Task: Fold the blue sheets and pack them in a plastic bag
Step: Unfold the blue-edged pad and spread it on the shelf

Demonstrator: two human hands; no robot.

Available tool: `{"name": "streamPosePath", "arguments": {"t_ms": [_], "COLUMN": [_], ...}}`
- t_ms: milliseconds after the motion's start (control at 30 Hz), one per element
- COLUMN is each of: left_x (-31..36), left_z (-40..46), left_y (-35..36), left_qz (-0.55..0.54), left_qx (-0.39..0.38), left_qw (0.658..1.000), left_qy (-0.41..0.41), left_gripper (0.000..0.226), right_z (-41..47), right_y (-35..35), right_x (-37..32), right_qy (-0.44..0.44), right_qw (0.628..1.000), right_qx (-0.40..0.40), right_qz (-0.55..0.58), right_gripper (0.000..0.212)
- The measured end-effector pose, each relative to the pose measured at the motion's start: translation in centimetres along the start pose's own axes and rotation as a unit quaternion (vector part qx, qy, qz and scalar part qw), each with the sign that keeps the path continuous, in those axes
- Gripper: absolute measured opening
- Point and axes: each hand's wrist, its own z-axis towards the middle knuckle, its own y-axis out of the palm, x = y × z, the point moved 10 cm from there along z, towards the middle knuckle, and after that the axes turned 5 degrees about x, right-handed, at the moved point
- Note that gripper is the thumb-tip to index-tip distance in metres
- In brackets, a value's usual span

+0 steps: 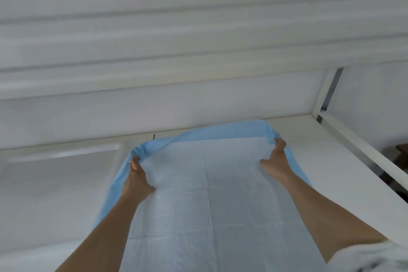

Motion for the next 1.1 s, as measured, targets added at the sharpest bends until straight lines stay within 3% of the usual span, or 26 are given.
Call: {"name": "streamPosePath", "arguments": {"t_ms": [167, 267, 333, 400, 500, 633, 800, 900, 1100], "left_x": [-0.1, 0.0, 0.7, 1.1, 1.0, 1.9, 3.6, 4.3, 4.3], "left_z": [0.9, 0.2, -0.3, -0.7, -1.0, -2.2, -7.4, -10.1, -14.9], "left_y": [0.2, 0.2, 0.1, 0.7, 1.3, 1.8, 4.8, 4.5, 5.1], "left_qz": [-0.013, 0.058, 0.100, 0.132, 0.152, 0.157, 0.137, 0.178, 0.140], "left_qx": [0.015, 0.030, 0.038, 0.010, -0.023, -0.061, -0.188, -0.189, -0.235], "left_qw": [0.999, 0.998, 0.994, 0.990, 0.987, 0.983, 0.963, 0.952, 0.941], "left_qy": [0.030, 0.023, 0.027, 0.042, 0.044, 0.076, 0.137, 0.161, 0.198], "left_gripper": [0.134, 0.127, 0.105, 0.066, 0.030, 0.037, 0.057, 0.064, 0.081], "right_z": [-0.1, -0.3, -0.6, -1.4, -3.6, -9.7, -17.5, -19.9, -22.4], "right_y": [1.1, 1.2, 1.1, 1.3, 3.4, 7.0, 11.3, 11.8, 10.7], "right_x": [0.8, 0.1, -0.4, -1.7, -3.3, -5.6, -5.7, -5.0, -4.3], "right_qy": [-0.019, -0.048, -0.046, -0.062, -0.080, -0.142, -0.168, -0.161, -0.215], "right_qw": [0.998, 0.994, 0.983, 0.967, 0.965, 0.954, 0.930, 0.934, 0.929], "right_qx": [0.022, 0.048, 0.062, 0.060, -0.014, -0.090, -0.180, -0.174, -0.108], "right_qz": [-0.058, -0.091, -0.166, -0.240, -0.251, -0.247, -0.272, -0.268, -0.282], "right_gripper": [0.103, 0.103, 0.089, 0.061, 0.028, 0.024, 0.030, 0.030, 0.040]}}
